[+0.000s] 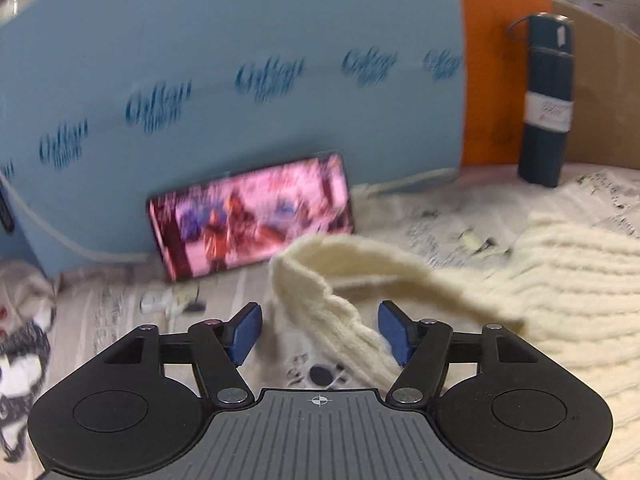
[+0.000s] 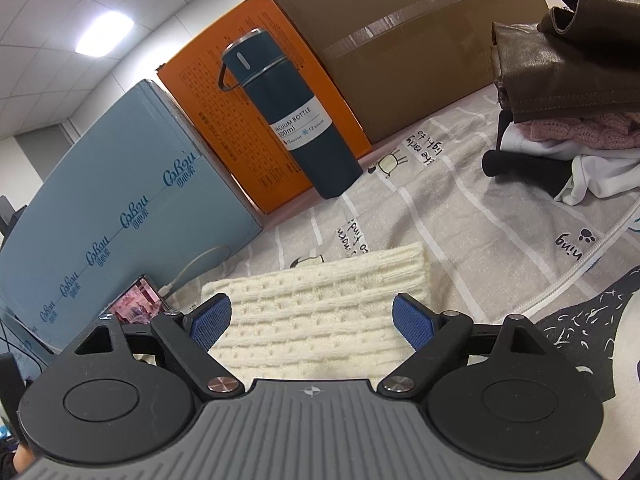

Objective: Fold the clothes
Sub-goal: 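Grasp the other sleeve with the left gripper and lay it out flat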

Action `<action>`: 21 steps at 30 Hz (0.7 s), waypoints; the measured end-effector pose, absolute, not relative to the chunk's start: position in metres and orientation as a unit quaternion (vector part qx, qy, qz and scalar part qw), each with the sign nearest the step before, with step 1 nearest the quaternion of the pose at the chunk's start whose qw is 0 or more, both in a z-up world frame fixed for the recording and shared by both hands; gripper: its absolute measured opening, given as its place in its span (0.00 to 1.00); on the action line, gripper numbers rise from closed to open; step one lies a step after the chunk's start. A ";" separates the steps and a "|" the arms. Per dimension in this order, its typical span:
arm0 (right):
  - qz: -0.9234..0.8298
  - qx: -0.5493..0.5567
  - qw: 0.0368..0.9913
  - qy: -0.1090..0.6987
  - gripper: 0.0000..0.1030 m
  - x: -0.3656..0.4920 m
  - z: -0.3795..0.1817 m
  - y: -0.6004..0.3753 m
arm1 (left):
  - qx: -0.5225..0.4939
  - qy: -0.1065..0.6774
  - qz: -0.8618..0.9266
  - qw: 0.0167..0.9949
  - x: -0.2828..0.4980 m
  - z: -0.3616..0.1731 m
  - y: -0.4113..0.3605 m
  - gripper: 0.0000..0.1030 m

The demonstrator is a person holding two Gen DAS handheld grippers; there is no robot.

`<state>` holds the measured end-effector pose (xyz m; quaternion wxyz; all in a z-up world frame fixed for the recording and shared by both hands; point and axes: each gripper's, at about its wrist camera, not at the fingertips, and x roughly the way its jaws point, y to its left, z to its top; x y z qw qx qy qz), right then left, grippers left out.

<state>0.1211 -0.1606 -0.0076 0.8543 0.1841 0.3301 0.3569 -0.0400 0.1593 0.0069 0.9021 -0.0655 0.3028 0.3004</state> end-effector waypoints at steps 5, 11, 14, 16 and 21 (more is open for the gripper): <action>0.359 0.182 0.854 0.330 0.85 0.121 -0.008 -0.160 | -0.066 0.263 0.296 0.916 -0.072 0.032 0.156 0.79; 0.372 0.176 0.851 0.325 0.85 0.118 -0.007 -0.158 | -0.089 0.188 0.310 0.928 -0.156 0.066 0.147 0.85; 0.389 0.170 0.848 0.316 0.85 0.114 -0.006 -0.156 | -0.140 0.150 0.285 0.936 -0.213 0.069 0.138 0.93; 0.406 0.164 0.846 0.305 0.85 0.109 -0.004 -0.155 | -0.169 0.131 0.268 0.939 -0.249 0.068 0.131 0.93; 0.447 0.143 0.838 0.278 0.85 0.085 0.006 -0.157 | -0.200 0.139 0.223 0.944 -0.298 0.046 0.105 0.94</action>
